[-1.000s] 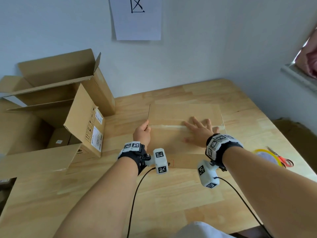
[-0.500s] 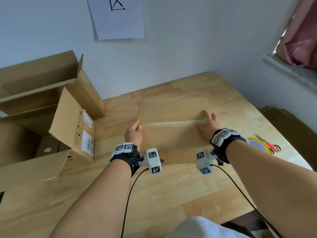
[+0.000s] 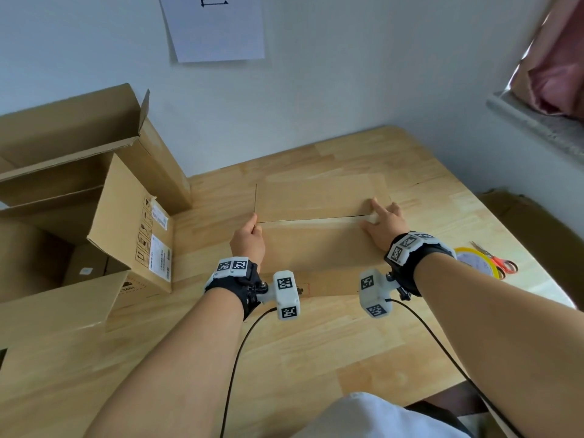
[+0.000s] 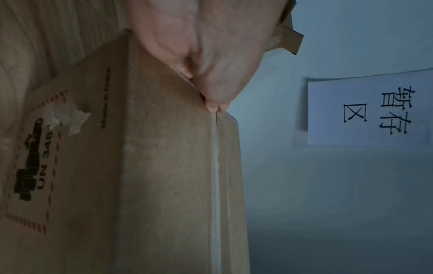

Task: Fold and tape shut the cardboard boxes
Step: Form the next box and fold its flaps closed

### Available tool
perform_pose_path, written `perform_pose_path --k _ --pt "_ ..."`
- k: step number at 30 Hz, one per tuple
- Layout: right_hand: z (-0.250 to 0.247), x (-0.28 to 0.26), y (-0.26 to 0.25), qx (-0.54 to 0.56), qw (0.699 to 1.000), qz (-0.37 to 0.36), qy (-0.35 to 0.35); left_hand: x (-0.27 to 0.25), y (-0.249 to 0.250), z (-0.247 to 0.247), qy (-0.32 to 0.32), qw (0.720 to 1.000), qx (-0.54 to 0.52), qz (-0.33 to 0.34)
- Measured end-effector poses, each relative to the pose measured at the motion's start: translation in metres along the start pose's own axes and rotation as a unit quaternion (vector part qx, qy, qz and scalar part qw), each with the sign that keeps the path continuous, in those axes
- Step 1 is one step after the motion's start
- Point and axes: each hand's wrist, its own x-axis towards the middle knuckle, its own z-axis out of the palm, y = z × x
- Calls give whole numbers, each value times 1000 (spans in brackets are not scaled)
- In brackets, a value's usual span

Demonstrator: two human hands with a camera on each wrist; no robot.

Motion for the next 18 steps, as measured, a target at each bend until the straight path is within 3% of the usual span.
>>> perform_pose_path --k 6,10,12,15,18 --pt "-3 0 0 16 1000 0 -6 1 -1 -2 -19 999 19 27" --pt "-3 -2 0 32 999 -9 2 4 9 -14 -69 981 165 69" --pt "-3 -2 0 32 999 -14 3 3 21 -16 -96 951 267 125" --pt "-5 -1 2 28 999 -17 -9 -7 38 0 -169 875 382 246" --pt "-10 -2 4 27 999 -22 -27 -15 43 20 -221 831 435 267"
